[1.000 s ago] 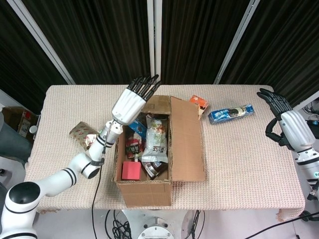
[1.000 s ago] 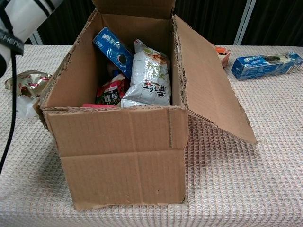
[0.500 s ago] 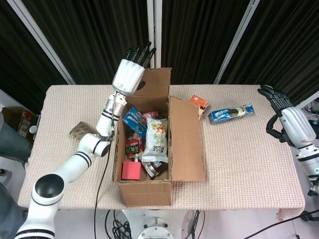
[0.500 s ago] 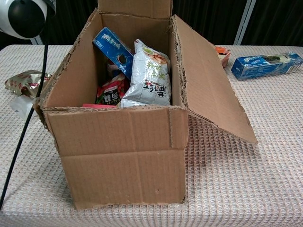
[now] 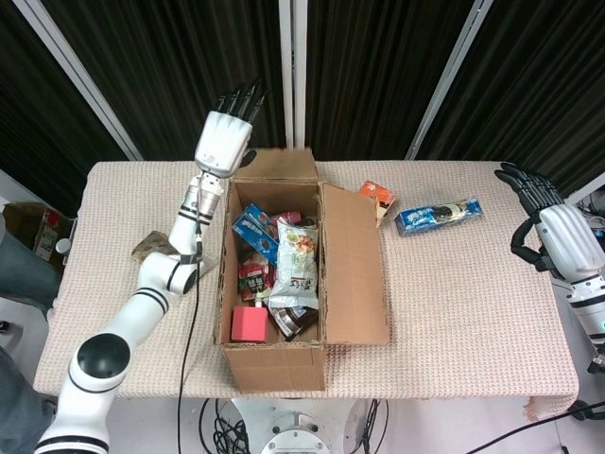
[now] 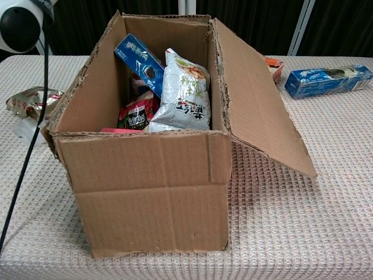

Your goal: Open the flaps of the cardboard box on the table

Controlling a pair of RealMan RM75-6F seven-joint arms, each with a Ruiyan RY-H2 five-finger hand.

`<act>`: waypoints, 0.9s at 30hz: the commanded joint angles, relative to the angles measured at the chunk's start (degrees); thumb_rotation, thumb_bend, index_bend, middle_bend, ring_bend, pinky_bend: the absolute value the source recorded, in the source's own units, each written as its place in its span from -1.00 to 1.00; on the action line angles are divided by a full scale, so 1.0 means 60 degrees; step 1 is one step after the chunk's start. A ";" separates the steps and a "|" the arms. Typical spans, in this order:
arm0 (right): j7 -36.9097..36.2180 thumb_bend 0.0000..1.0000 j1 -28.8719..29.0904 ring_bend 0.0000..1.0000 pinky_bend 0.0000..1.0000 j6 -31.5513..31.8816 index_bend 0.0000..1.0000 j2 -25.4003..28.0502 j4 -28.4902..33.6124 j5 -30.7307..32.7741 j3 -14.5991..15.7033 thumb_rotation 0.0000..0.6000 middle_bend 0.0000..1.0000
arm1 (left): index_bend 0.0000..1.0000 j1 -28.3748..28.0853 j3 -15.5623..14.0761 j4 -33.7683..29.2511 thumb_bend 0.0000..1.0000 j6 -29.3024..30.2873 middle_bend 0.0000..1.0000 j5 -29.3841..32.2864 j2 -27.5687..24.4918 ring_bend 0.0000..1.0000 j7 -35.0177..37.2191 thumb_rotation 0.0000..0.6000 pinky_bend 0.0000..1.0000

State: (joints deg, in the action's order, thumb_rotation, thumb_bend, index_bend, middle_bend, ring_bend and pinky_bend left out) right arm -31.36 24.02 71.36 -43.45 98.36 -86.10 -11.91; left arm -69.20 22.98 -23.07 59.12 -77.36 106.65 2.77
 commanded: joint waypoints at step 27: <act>0.7808 -1.00 -0.3424 -1.00 -1.00 0.3342 -1.00 -0.2822 0.0248 0.1026 0.1604 1.00 -1.00 | -0.91 0.9450 -0.4565 -1.0881 -1.00 0.4814 -0.84 -0.0610 -0.7166 -0.82 -0.1091 0.53 -0.59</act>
State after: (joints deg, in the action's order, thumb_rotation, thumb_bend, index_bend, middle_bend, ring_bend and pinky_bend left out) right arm 15.46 4.15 91.05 -59.30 100.76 -79.68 -2.76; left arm -13.28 -4.03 -89.30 87.06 -80.09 63.05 -4.43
